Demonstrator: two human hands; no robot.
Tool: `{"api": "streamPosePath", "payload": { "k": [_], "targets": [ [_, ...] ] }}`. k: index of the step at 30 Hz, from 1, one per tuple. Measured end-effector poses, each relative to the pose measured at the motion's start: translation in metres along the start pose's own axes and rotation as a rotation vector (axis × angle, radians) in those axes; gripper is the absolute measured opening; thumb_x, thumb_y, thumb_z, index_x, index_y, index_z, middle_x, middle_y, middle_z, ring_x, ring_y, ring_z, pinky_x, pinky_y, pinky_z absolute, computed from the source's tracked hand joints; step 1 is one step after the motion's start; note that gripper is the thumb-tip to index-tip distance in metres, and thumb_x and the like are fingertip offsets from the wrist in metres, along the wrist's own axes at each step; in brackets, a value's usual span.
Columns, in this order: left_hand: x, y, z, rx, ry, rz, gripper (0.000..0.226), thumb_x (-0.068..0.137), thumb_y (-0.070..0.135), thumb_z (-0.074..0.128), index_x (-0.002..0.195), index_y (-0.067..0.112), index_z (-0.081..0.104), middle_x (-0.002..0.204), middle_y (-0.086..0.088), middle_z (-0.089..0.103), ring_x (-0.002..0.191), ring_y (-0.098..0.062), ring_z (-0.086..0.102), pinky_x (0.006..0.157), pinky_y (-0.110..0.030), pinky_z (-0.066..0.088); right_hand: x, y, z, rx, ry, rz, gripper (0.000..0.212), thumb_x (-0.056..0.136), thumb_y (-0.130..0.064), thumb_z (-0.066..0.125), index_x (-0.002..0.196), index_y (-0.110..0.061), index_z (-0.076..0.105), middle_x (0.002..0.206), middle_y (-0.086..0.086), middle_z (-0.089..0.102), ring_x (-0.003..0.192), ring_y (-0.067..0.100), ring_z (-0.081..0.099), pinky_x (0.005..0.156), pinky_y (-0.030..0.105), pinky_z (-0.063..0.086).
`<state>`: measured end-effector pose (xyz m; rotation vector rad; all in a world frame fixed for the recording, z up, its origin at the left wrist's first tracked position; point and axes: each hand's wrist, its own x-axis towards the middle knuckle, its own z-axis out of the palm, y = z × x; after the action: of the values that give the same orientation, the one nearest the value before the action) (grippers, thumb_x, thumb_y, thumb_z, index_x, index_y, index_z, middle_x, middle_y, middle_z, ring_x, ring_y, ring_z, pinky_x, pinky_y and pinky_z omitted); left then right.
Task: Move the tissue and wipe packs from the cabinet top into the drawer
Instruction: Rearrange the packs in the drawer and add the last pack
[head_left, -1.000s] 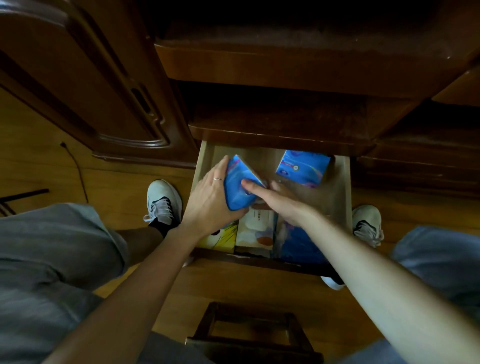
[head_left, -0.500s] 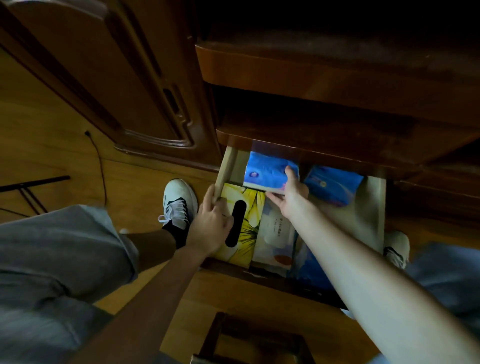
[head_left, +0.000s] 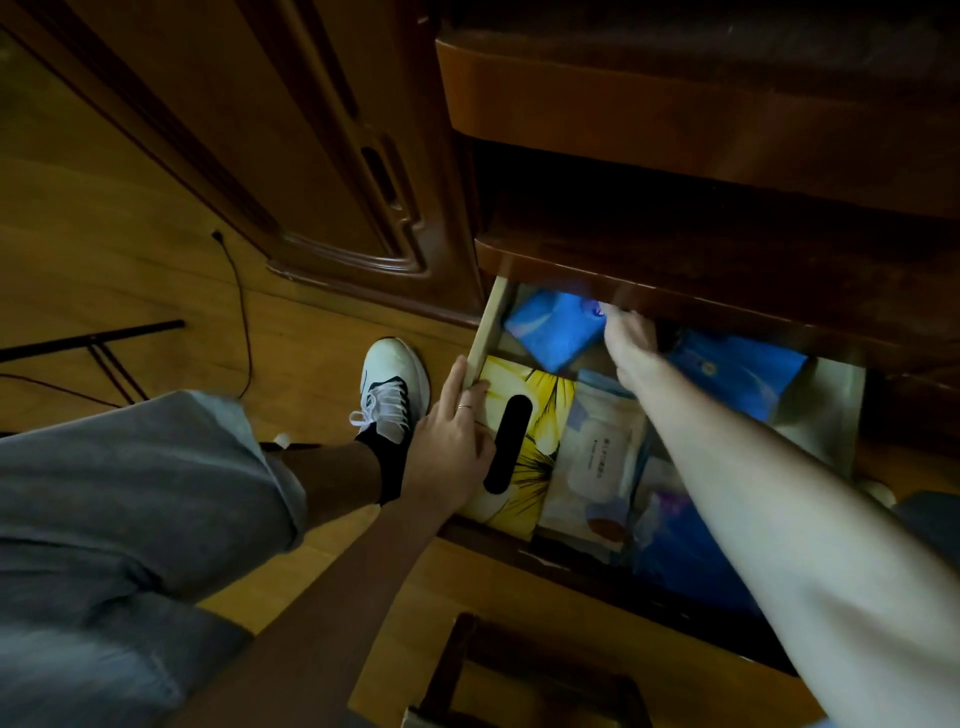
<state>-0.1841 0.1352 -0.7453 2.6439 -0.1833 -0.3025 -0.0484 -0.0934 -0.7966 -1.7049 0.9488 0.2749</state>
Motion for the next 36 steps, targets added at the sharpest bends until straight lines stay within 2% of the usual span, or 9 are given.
{"api": "streamPosePath", "payload": {
  "k": [6,11,16,18,22,25,28,34,36],
  "targets": [
    [0.001,-0.003,0.004,-0.027,0.007,0.018,0.056,0.087,0.014,0.058,0.142,0.018,0.043,0.167,0.003,0.005,0.130,-0.027,0.052,0.081,-0.046,0.055,-0.030,0.007,0.023,-0.060,-0.230,-0.226,0.066,0.098,-0.036,0.066,0.154,-0.019,0.034,0.145,-0.006,0.047,0.130,0.016,0.050,0.101,0.030,0.042],
    [0.002,-0.003,0.007,-0.013,0.044,0.026,0.055,0.086,0.014,0.060,0.140,0.015,0.047,0.167,-0.002,0.011,0.132,-0.027,0.050,0.085,-0.045,0.055,-0.037,0.006,0.010,-0.393,-0.288,-0.336,0.081,0.095,-0.047,0.067,0.160,-0.023,0.024,0.160,0.005,0.040,0.142,0.030,0.043,0.115,0.045,0.039],
    [0.004,0.003,0.012,0.067,0.061,0.024,0.061,0.082,0.015,0.066,0.140,0.009,0.048,0.161,-0.019,0.024,0.141,-0.039,0.036,0.105,-0.051,0.043,-0.050,0.029,-0.043,-0.814,0.187,-0.680,0.065,0.090,-0.039,0.069,0.146,-0.016,0.045,0.145,0.014,0.054,0.134,0.035,0.046,0.109,0.047,0.037],
    [0.004,0.008,0.015,0.100,0.069,0.025,0.061,0.081,0.017,0.067,0.139,0.007,0.049,0.159,-0.024,0.024,0.141,-0.041,0.033,0.108,-0.052,0.040,-0.050,0.044,-0.069,-0.976,0.334,-0.612,0.071,0.086,-0.041,0.069,0.147,-0.016,0.043,0.150,0.017,0.049,0.138,0.036,0.039,0.114,0.053,0.032],
    [-0.001,0.015,0.018,0.178,0.101,0.070,0.058,0.081,0.023,0.063,0.136,0.012,0.049,0.160,-0.020,0.020,0.146,-0.039,0.022,0.116,-0.053,0.029,-0.042,0.073,-0.116,-1.014,0.303,-0.224,0.088,0.091,-0.048,0.067,0.161,-0.036,0.015,0.171,0.012,0.004,0.155,0.039,0.003,0.120,0.064,0.007],
    [-0.002,0.020,0.017,0.267,0.065,0.132,0.058,0.082,0.032,0.058,0.137,0.018,0.047,0.161,-0.016,0.017,0.150,-0.036,0.012,0.119,-0.054,0.023,-0.040,0.081,-0.125,-0.877,0.299,-0.206,0.083,0.096,-0.033,0.065,0.161,-0.042,0.014,0.170,0.016,-0.007,0.151,0.046,0.017,0.118,0.057,0.028],
    [-0.003,0.018,0.019,0.288,0.042,0.143,0.056,0.083,0.033,0.058,0.136,0.018,0.049,0.162,-0.015,0.016,0.152,-0.034,0.008,0.120,-0.055,0.019,-0.037,0.073,-0.121,-0.779,0.250,-0.275,0.074,0.101,-0.026,0.059,0.160,-0.043,0.020,0.170,0.014,-0.006,0.139,0.043,0.043,0.094,0.044,0.053],
    [-0.005,0.012,0.024,0.312,0.045,0.162,0.054,0.082,0.033,0.057,0.133,0.014,0.051,0.162,-0.014,0.020,0.152,-0.033,0.006,0.119,-0.058,0.020,-0.037,0.043,-0.070,-0.821,0.002,-0.463,0.070,0.100,-0.030,0.062,0.157,-0.048,0.026,0.167,0.013,0.006,0.116,0.036,0.059,0.066,0.022,0.045],
    [-0.004,0.013,0.024,0.314,0.034,0.151,0.056,0.083,0.035,0.055,0.135,0.015,0.049,0.162,-0.014,0.019,0.153,-0.033,0.005,0.119,-0.058,0.020,-0.040,0.043,-0.056,-0.831,-0.007,-0.486,0.071,0.100,-0.033,0.061,0.158,-0.048,0.022,0.167,0.014,0.002,0.115,0.035,0.058,0.067,0.025,0.050]
  ]
}}
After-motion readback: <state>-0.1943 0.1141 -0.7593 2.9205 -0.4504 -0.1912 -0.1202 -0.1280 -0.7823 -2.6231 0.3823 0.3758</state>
